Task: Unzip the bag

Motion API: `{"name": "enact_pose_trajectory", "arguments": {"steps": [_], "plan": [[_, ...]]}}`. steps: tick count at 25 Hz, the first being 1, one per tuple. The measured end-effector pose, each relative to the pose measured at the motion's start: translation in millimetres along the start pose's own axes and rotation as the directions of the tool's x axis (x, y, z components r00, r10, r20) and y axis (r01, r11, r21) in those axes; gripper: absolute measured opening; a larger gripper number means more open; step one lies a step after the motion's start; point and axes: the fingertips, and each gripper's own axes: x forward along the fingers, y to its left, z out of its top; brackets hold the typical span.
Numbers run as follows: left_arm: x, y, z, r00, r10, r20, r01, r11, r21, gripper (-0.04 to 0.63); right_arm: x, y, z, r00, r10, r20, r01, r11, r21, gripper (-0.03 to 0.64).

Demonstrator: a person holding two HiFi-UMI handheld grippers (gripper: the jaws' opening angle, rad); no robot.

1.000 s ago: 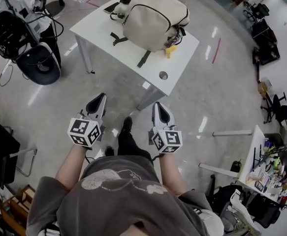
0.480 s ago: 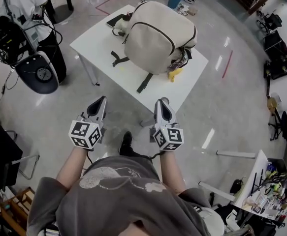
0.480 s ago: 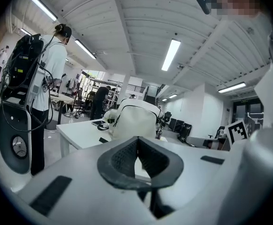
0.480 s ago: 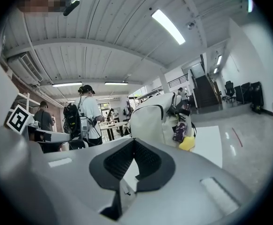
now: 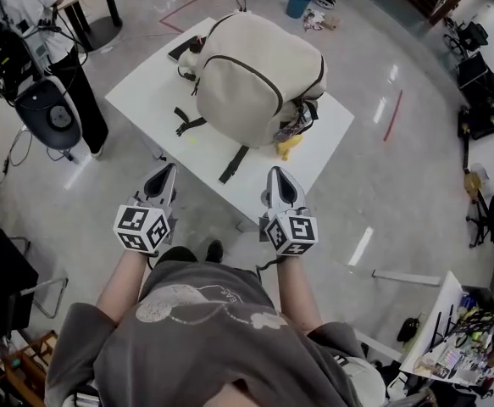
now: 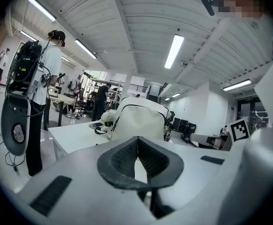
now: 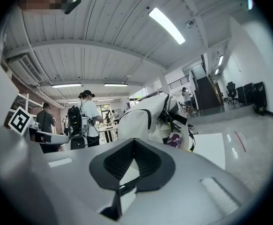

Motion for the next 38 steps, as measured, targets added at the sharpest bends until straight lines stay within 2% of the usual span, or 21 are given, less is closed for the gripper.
{"name": "enact_pose_trajectory", "arguments": {"steps": [4, 9, 18, 21, 28, 30, 34, 38], "plan": [[18.7, 3.1, 2.9, 1.0, -0.013, -0.009, 0.013, 1.0, 0.018, 0.008, 10.8, -12.0, 5.3, 1.0, -0.016, 0.02, 0.016, 1.0, 0.013, 0.0], [39.8, 10.0, 20.4, 0.997, -0.072, -0.004, 0.072, 0.995, 0.07, 0.008, 25.8, -18.0, 13.6, 0.999, -0.044, 0.026, 0.044, 0.999, 0.013, 0.0], [121.7, 58.5, 35.6, 0.983, -0.172, -0.055, 0.176, 0.981, 0.076, 0.026, 65.9, -37.8, 24.3, 0.983, -0.184, 0.017, 0.184, 0.983, -0.008, 0.0], [153.0, 72.7, 35.3, 0.971, -0.215, -0.102, 0.226, 0.967, 0.119, 0.046, 81.8, -42.0, 27.6, 0.974, -0.228, 0.015, 0.228, 0.974, 0.0, 0.0], [207.1, 104.5, 19.2, 0.948, -0.265, -0.174, 0.302, 0.923, 0.24, 0.085, 116.8, -43.3, 19.7, 0.964, -0.266, -0.025, 0.266, 0.964, -0.007, 0.004], [214.7, 105.0, 14.1, 0.932, -0.305, -0.195, 0.349, 0.903, 0.251, 0.108, 118.6, -46.4, 18.4, 0.954, -0.298, -0.03, 0.298, 0.954, -0.007, 0.026], [226.3, 102.3, -2.6, 0.884, -0.388, -0.26, 0.449, 0.859, 0.245, 0.155, 116.2, -49.0, 18.1, 0.93, -0.368, -0.021, 0.368, 0.93, -0.005, 0.041], [241.3, 109.9, -12.9, 0.867, -0.408, -0.287, 0.48, 0.839, 0.257, 0.156, 112.5, -46.6, 13.5, 0.904, -0.428, -0.016, 0.428, 0.904, -0.003, 0.041]]}}
